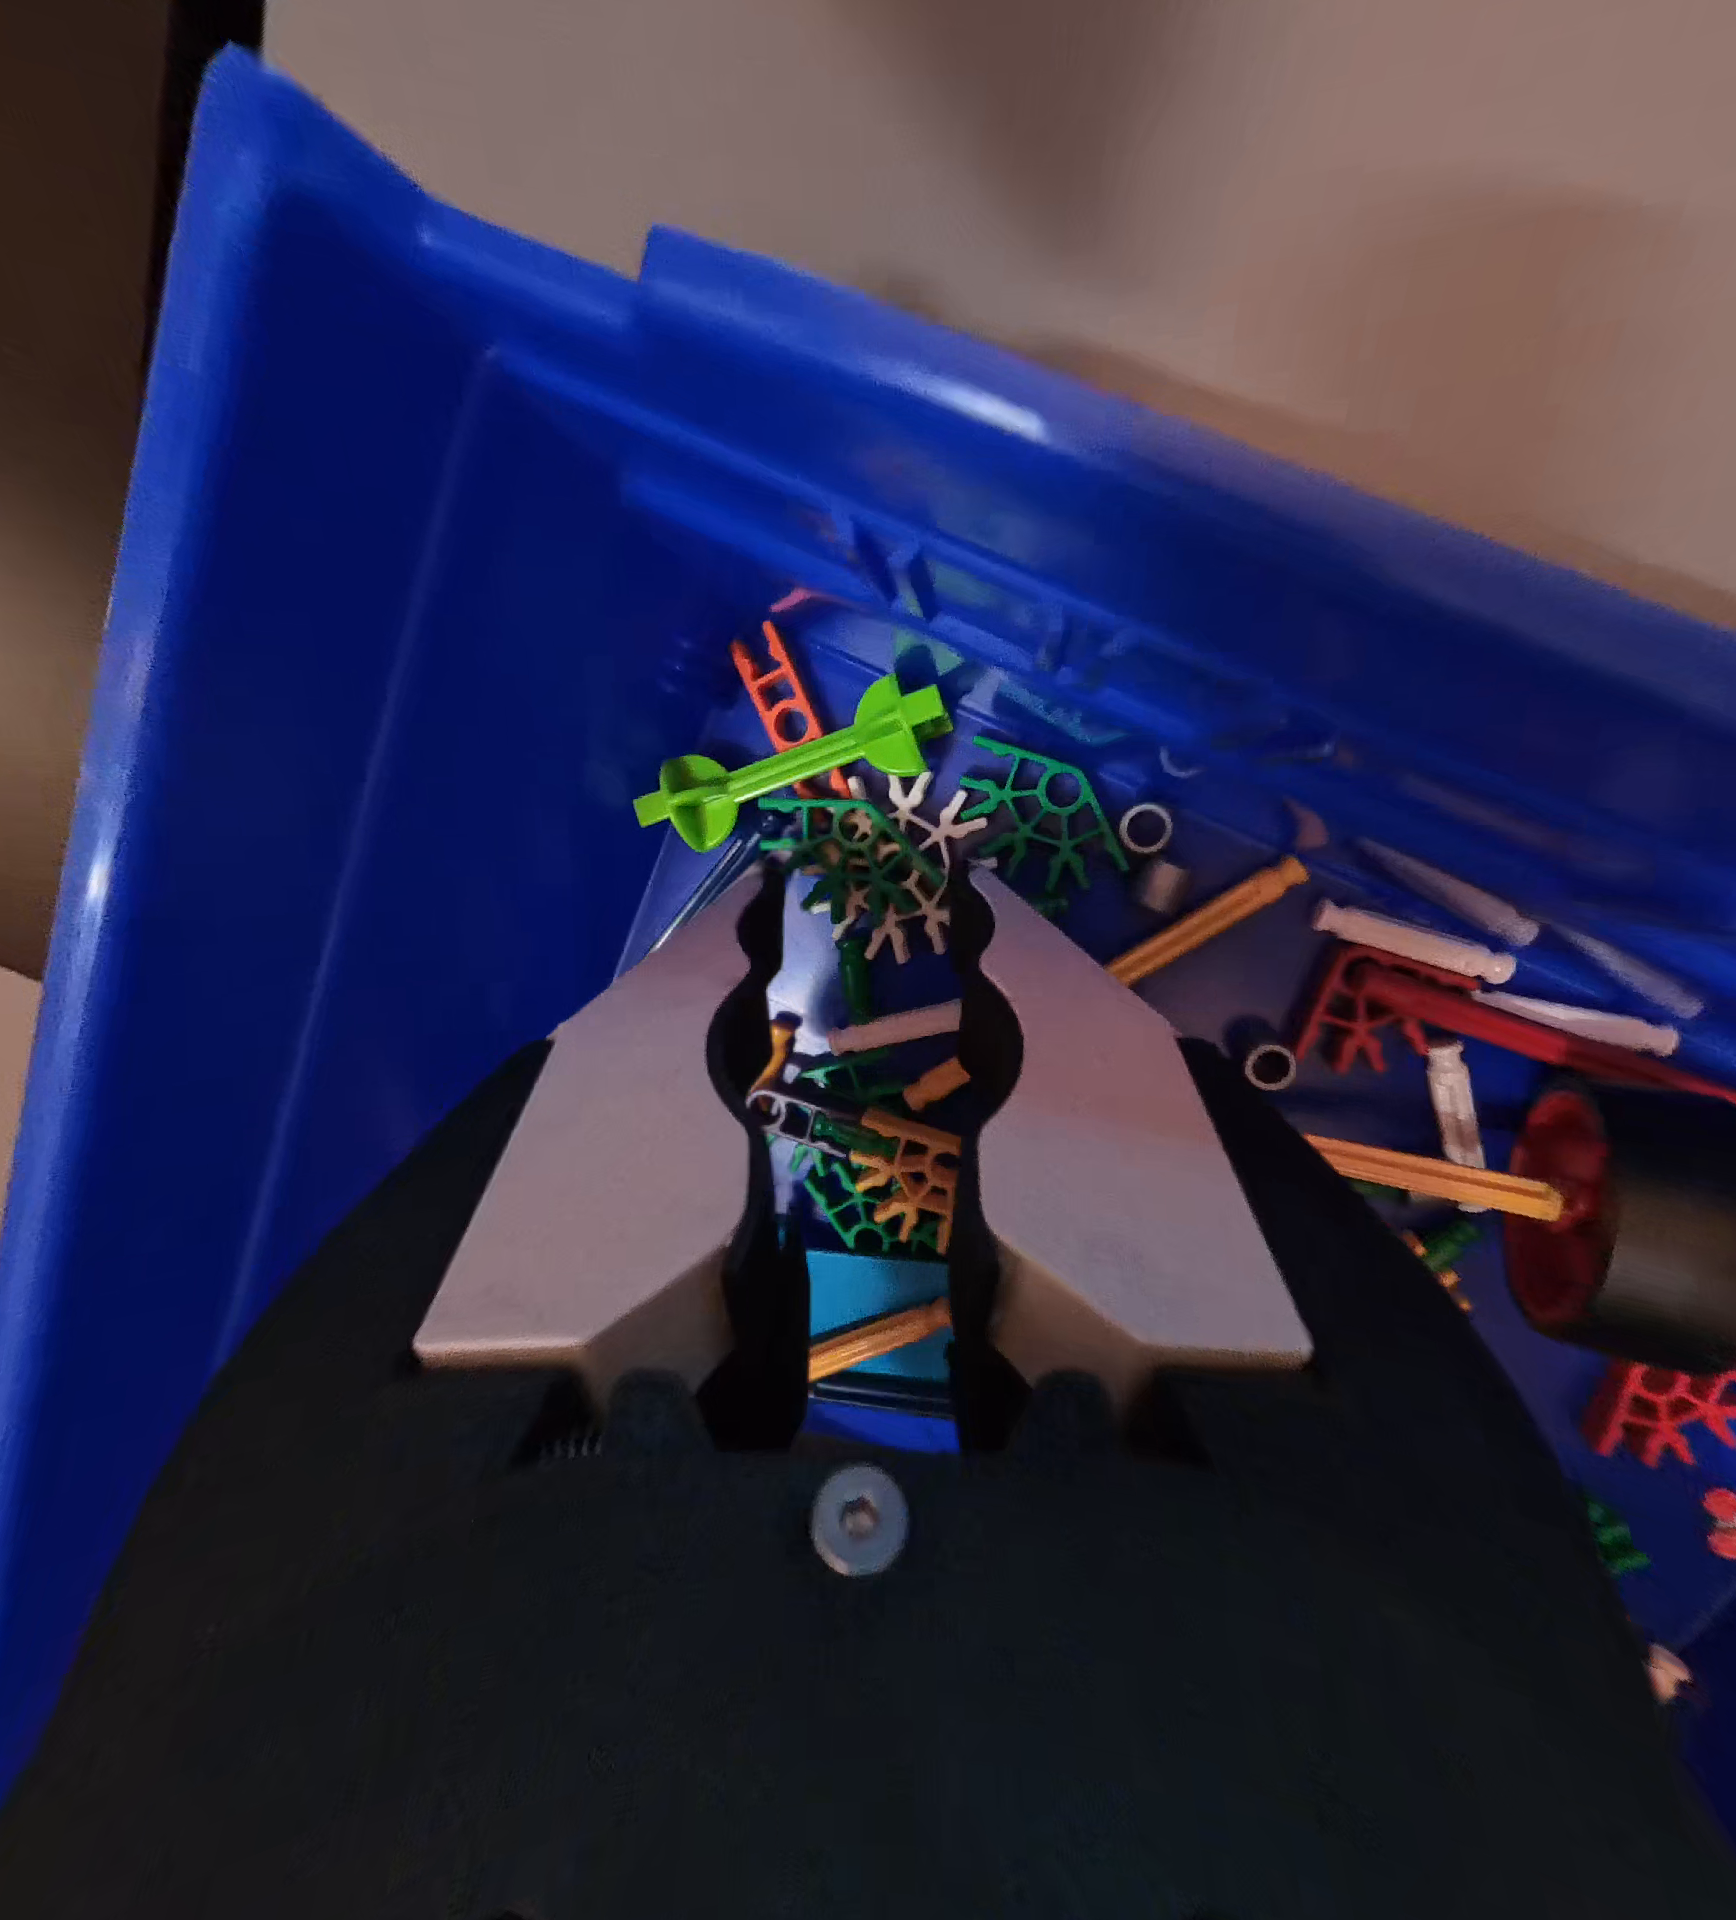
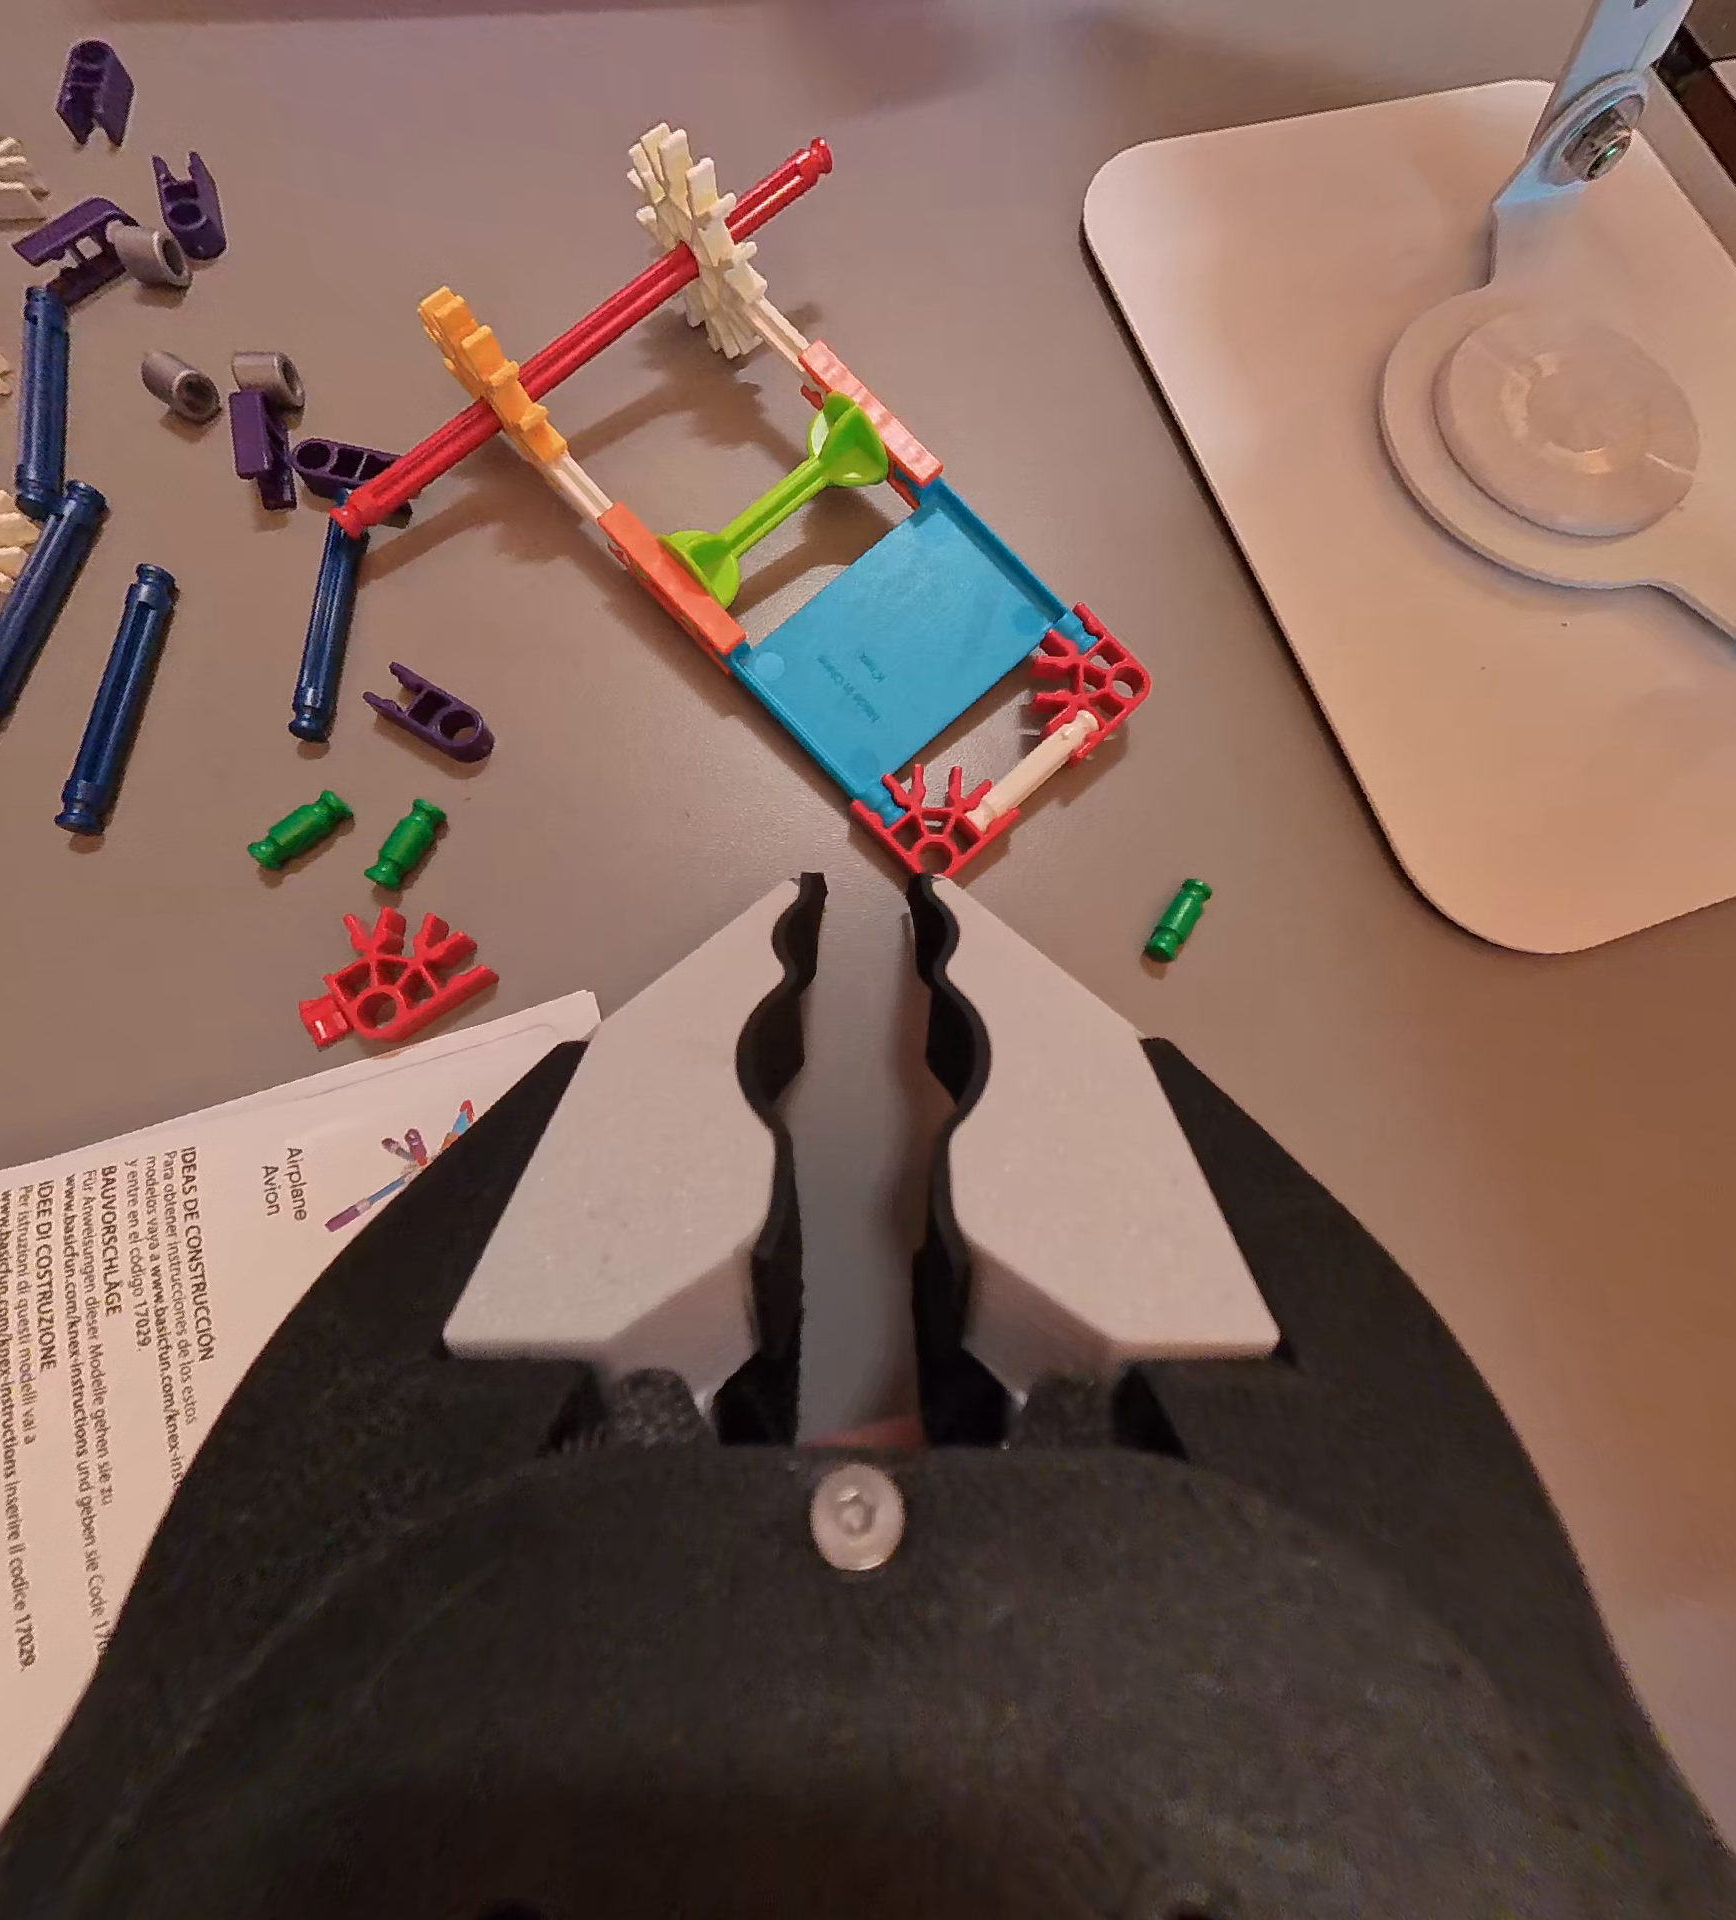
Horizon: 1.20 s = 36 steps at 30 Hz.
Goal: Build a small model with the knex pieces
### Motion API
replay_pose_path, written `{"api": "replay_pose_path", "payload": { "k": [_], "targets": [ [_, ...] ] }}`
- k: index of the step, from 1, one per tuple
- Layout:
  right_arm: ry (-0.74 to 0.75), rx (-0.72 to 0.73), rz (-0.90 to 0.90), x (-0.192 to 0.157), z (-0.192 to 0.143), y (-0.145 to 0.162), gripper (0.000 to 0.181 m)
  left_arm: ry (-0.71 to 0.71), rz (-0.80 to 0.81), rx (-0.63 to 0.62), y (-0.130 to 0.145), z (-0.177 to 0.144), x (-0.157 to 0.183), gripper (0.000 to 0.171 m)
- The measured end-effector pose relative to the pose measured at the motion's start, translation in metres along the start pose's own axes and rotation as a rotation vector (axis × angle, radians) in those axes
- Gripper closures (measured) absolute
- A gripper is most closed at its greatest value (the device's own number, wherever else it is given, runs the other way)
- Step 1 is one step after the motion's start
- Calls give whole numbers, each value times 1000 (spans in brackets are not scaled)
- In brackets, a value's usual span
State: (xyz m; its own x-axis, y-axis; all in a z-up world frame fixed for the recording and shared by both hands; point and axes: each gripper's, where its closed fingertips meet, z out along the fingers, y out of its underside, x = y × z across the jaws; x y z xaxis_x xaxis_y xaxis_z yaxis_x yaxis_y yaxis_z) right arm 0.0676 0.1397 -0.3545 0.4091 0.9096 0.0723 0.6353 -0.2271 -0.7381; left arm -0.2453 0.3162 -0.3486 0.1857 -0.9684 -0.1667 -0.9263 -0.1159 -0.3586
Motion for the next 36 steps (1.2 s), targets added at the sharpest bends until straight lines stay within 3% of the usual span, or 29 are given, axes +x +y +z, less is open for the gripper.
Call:
{"api": "replay_pose_path", "payload": {
  "k": [4,12,19,23,31,36],
  "targets": [
    [-10,2,-6,-2,-1,0,165,127,-67,-59,17,0,13,131],
    [-10,-1,-10,-2,-1,1,165,136,-110,35,2,8,7,136],
    [-14,-1,-12,-3,-1,1,165,84,-49,18,8,4,7,138],
    [-16,0,-14,-3,-1,0,165,-13,35,-18,12,-8,5,138],
    [-16,-7,-24,-4,0,1,165,-494,529,-244,20,-65,-16,138],
    [-22,-14,-37,-7,1,1,165,-514,481,-214,21,-89,-7,138]
  ]
}}
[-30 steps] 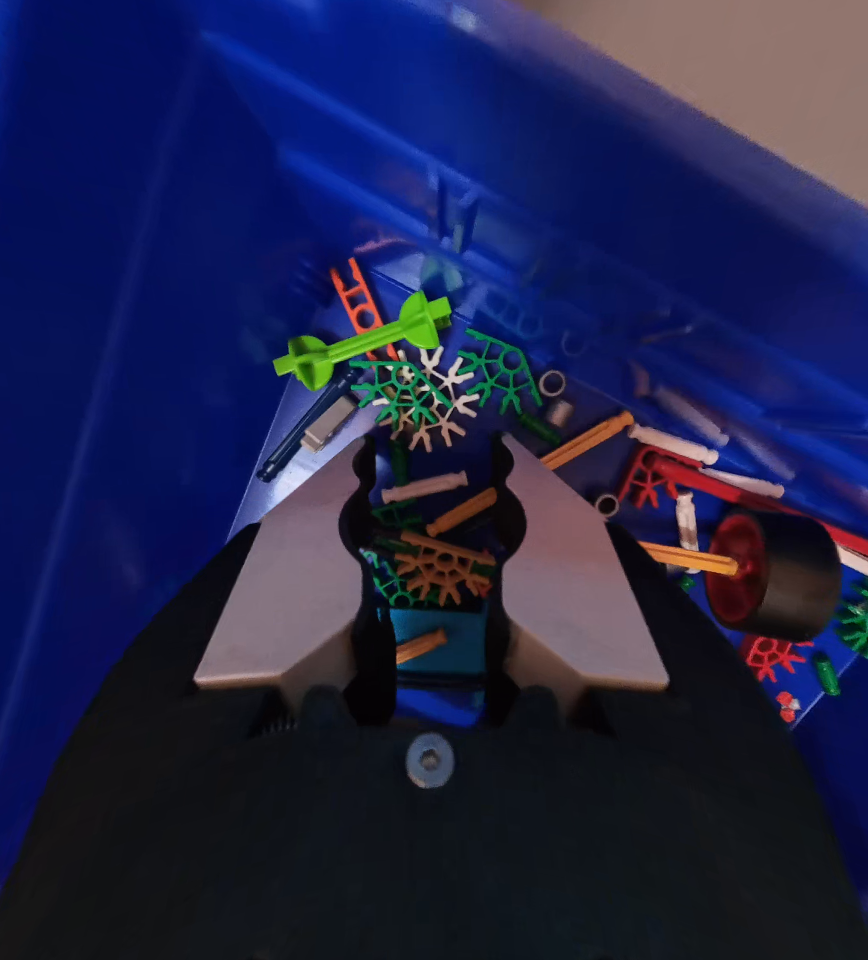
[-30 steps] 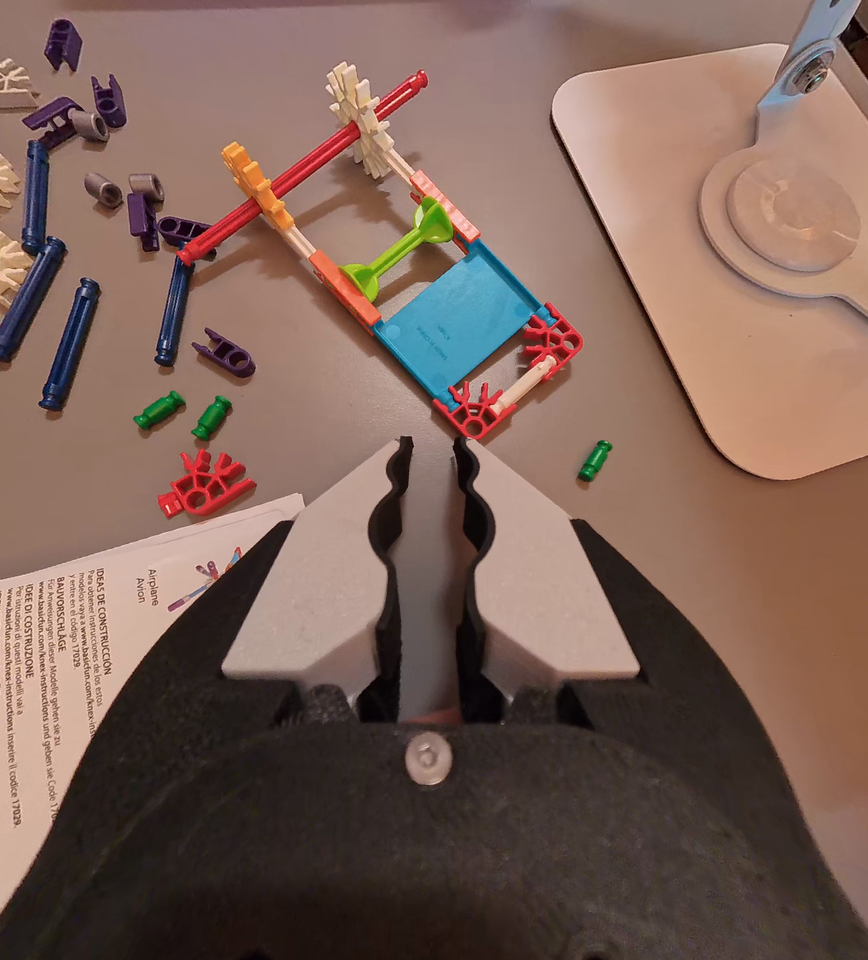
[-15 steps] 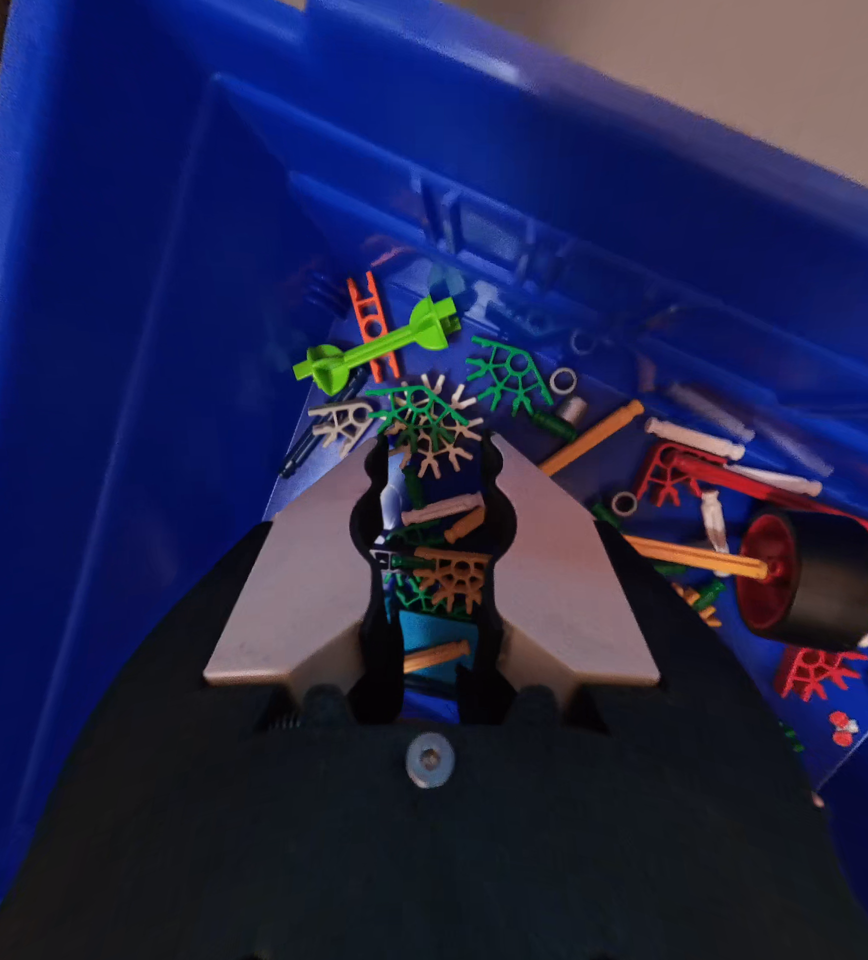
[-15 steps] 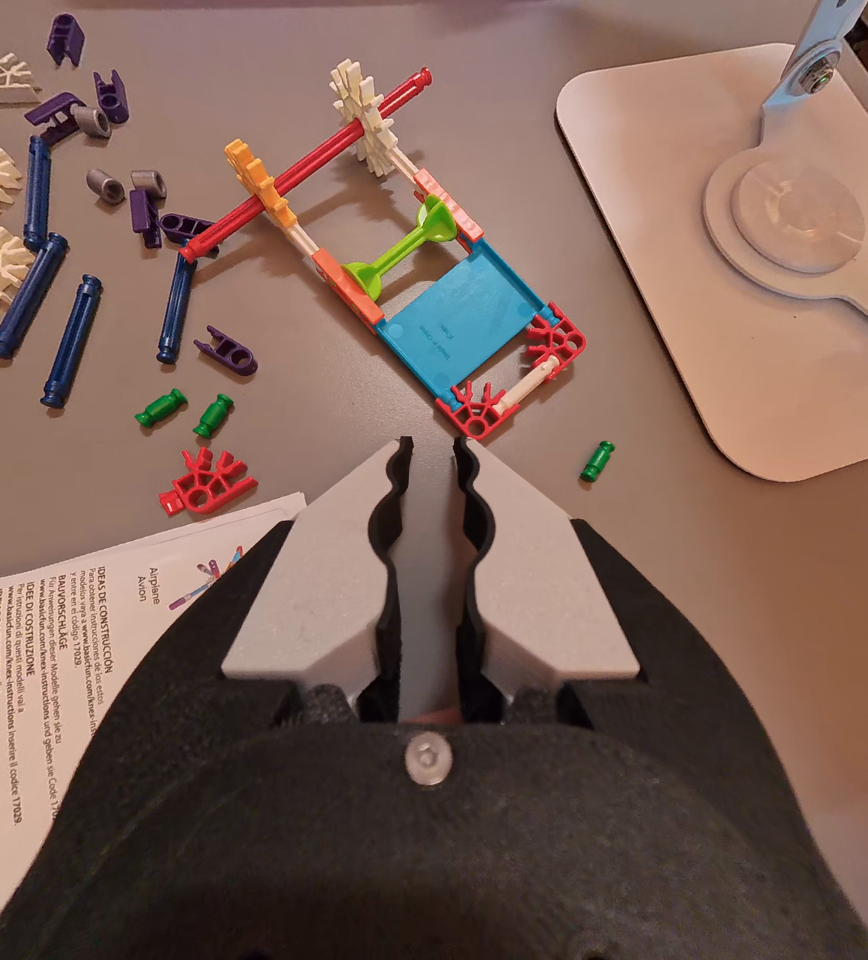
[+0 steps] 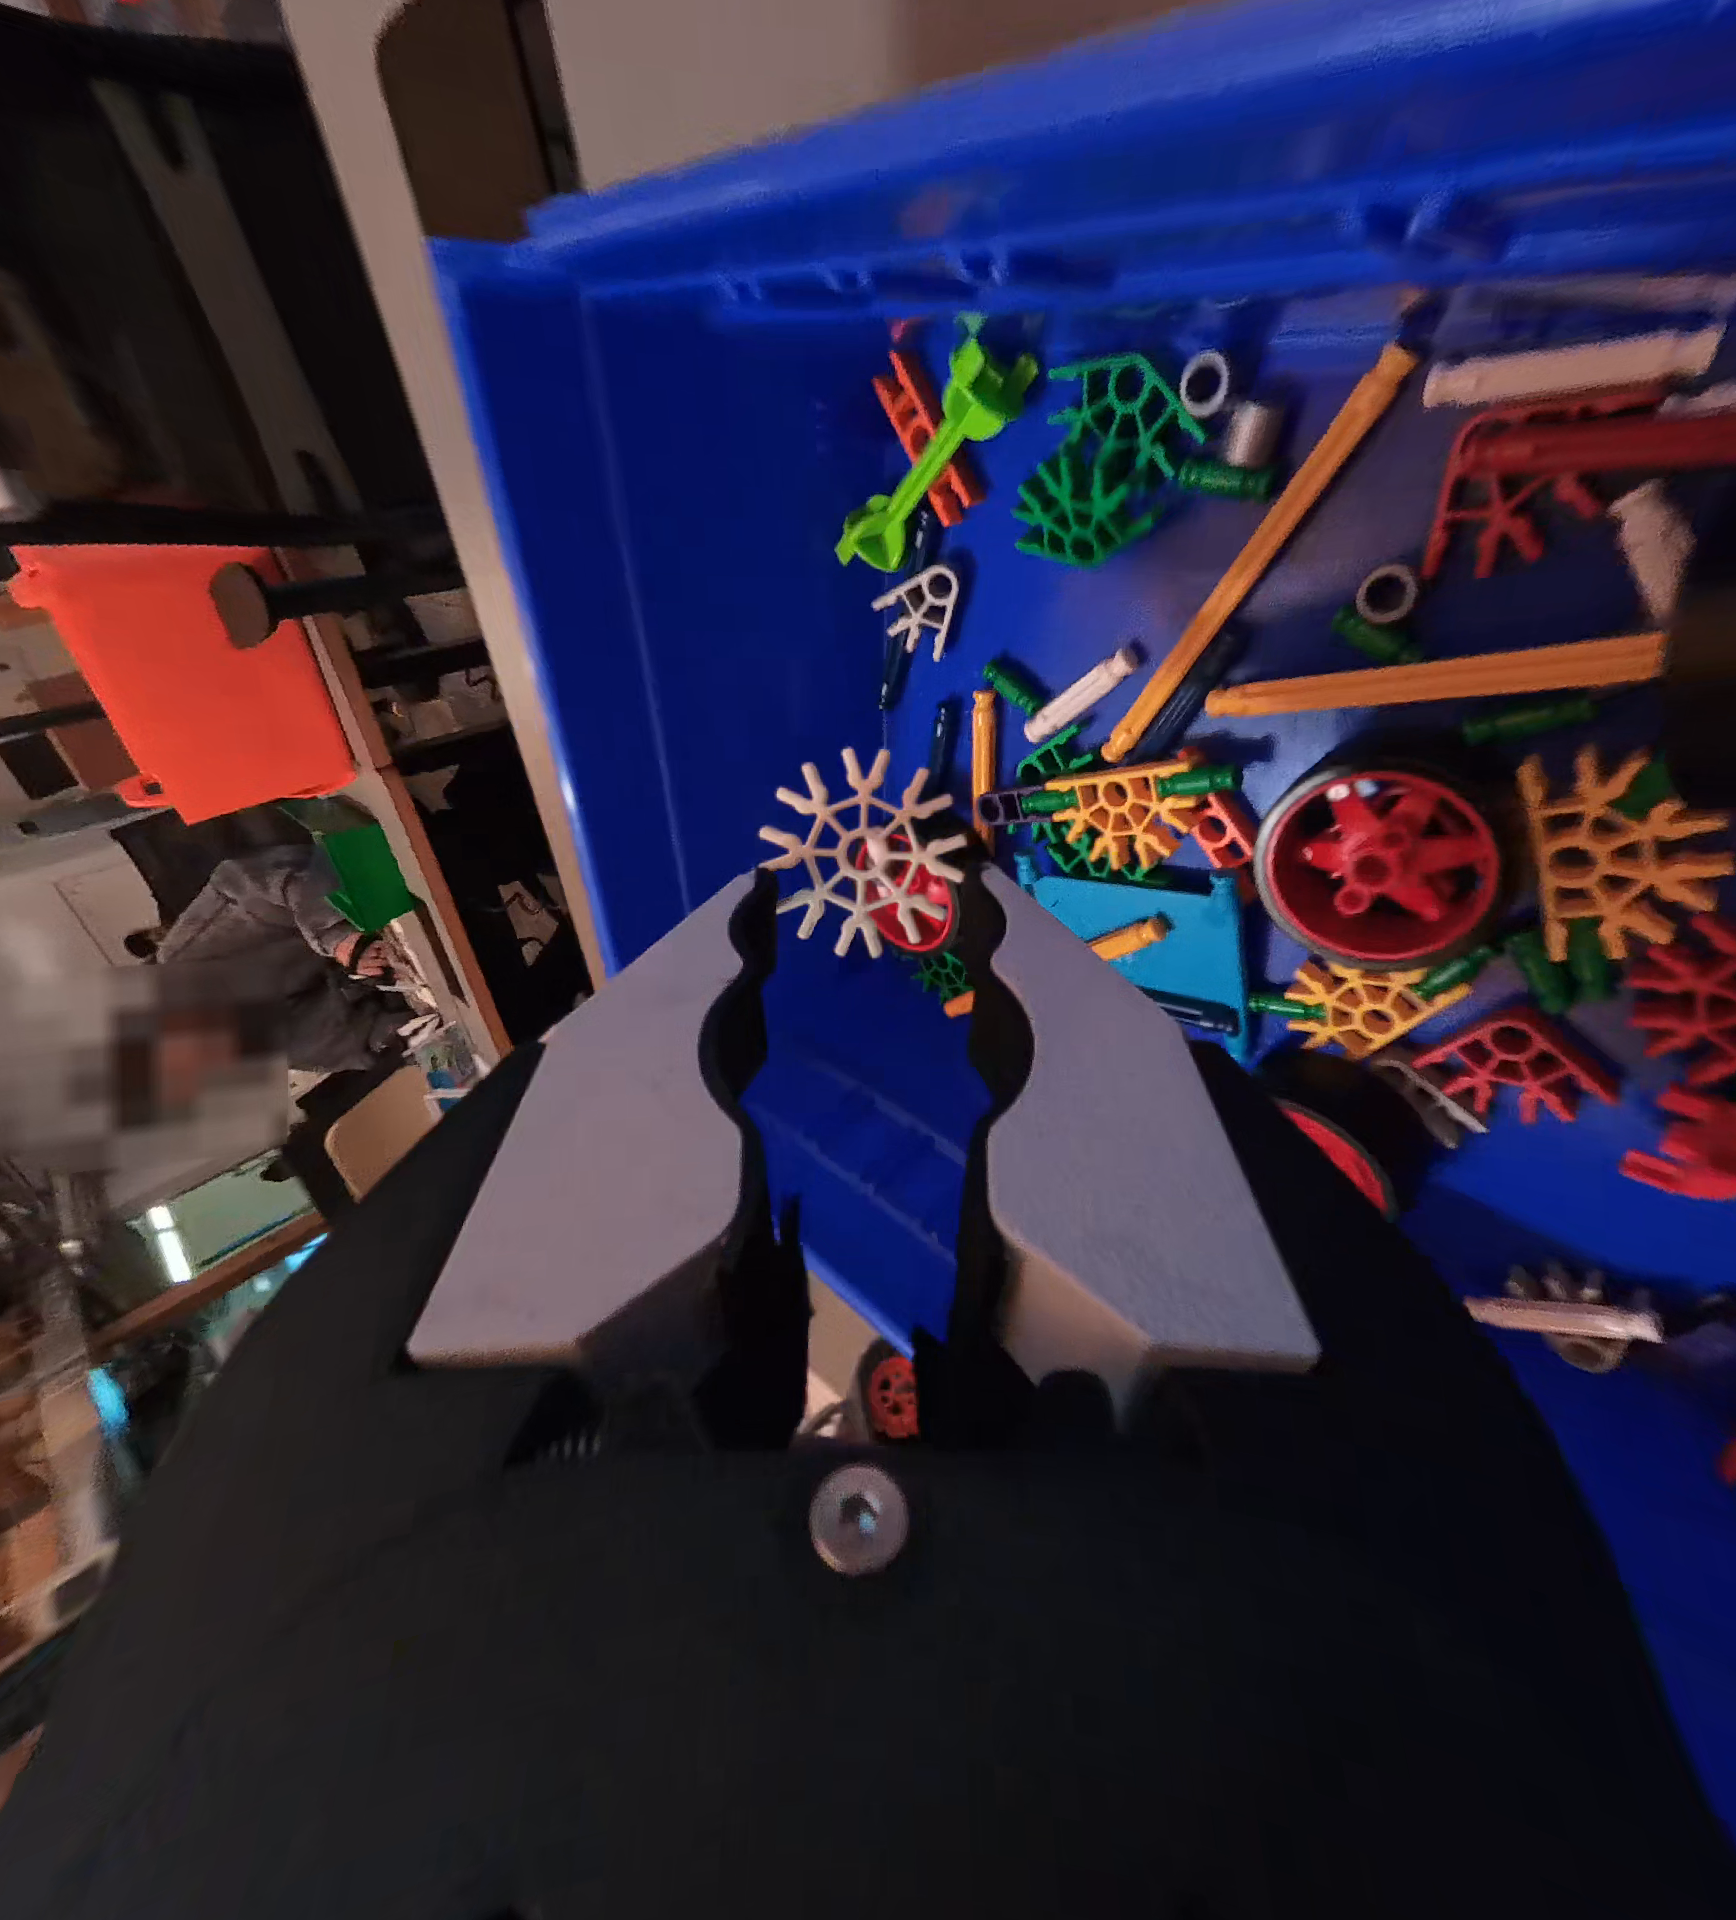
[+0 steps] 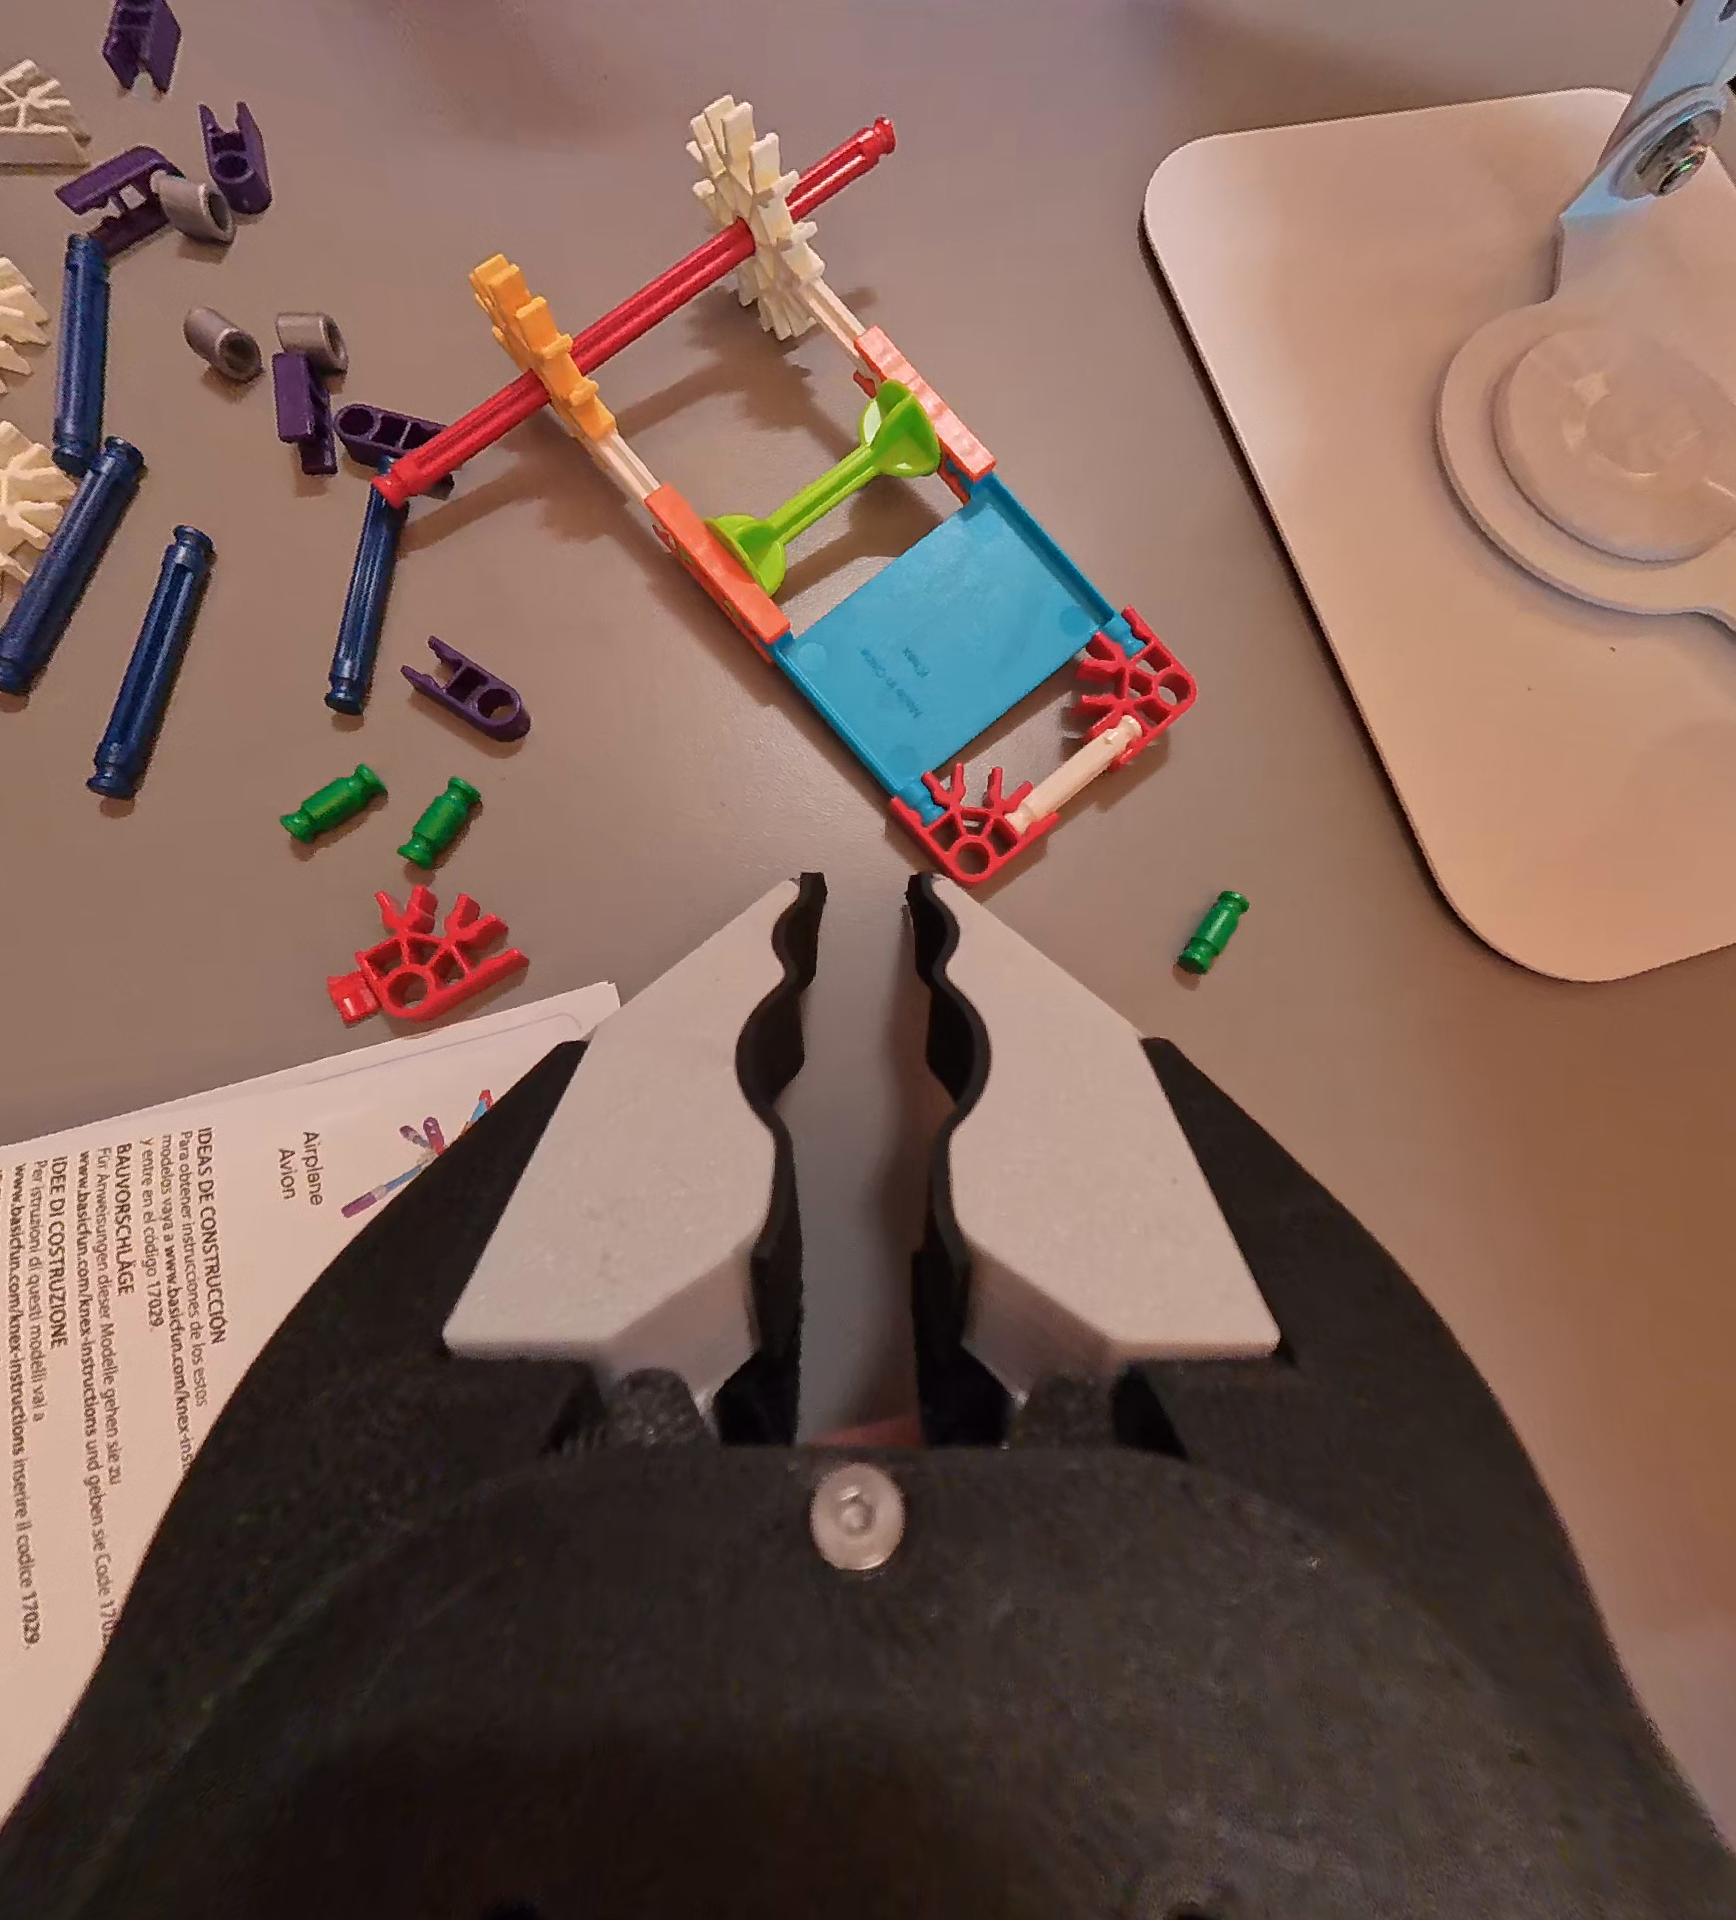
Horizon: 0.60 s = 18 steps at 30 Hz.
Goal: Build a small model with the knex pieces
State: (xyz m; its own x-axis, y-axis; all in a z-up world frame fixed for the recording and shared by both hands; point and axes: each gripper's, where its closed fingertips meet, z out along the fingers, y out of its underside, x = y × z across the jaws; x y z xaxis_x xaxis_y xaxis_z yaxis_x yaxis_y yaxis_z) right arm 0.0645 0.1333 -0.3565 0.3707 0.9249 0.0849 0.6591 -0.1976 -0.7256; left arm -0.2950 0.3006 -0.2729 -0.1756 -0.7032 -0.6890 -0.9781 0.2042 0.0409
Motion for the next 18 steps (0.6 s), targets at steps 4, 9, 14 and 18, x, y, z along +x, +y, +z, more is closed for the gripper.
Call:
{"api": "replay_pose_path", "payload": {
  "k": [4,9,14,18],
  "targets": [
    [-9,4,-7,-3,1,-2,165,8,-172,151,-27,-54,-10,138],
    [-9,17,-19,-5,0,-7,165,73,-260,382,-94,-135,4,138],
    [8,40,-37,-6,-5,-15,165,253,-274,499,-171,-160,68,138],
    [25,58,-58,-8,-10,-22,165,204,-288,412,-207,-129,110,138]
  ]
}}
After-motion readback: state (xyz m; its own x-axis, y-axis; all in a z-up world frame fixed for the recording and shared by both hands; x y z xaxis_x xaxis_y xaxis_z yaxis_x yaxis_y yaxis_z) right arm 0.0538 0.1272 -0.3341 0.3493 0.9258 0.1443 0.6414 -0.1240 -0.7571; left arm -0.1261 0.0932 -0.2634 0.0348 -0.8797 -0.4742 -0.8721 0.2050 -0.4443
